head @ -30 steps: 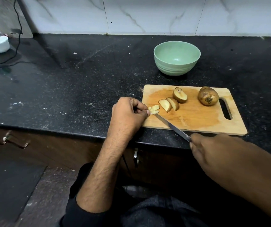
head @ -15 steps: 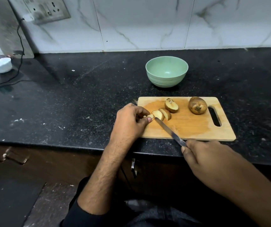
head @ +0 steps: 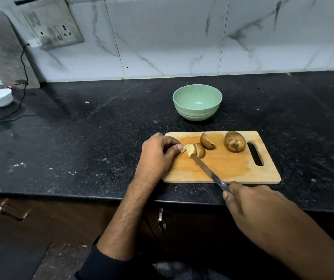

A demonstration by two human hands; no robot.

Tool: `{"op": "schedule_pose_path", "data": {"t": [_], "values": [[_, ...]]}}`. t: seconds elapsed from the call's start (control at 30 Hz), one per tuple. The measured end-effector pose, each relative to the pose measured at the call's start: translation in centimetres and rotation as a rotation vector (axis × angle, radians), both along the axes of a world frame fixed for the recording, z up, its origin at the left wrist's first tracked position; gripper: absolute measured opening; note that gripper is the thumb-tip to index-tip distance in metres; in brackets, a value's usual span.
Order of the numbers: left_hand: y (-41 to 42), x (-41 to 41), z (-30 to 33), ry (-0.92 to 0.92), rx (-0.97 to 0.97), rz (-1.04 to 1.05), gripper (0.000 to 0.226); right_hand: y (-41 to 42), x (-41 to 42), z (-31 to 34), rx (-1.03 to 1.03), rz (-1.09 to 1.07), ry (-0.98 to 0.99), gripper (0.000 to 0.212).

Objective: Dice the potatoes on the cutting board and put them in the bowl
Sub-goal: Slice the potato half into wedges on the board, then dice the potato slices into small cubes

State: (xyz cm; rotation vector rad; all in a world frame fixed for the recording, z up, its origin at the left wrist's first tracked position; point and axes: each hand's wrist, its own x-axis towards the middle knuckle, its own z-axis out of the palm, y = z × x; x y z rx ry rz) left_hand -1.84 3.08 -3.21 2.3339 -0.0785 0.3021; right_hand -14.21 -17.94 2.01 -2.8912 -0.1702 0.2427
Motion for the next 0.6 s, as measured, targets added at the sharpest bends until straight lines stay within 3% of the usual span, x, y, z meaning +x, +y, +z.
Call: {"op": "schedule_pose_path", "data": {"t": [0.1,0.27,0.6], "values": [[-0.2,0.1,-0.1,-0.018,0.011,-0.047,0.024,-0.1,-0.1,0.4,0.025,0.001,-0.023,0.026],[-0.9,0.7,0.3,0.03,0.31,-0.165,0.052,-0.8,0.0,0.5,0.046,-0.014,-0.012,0.027],[-1.5,-0.6,0.7,-0.027,0.324,-0.234,0.037,-2.0,-0.4,0.4,0.109,-0.008,-0.042,0.03]]}}
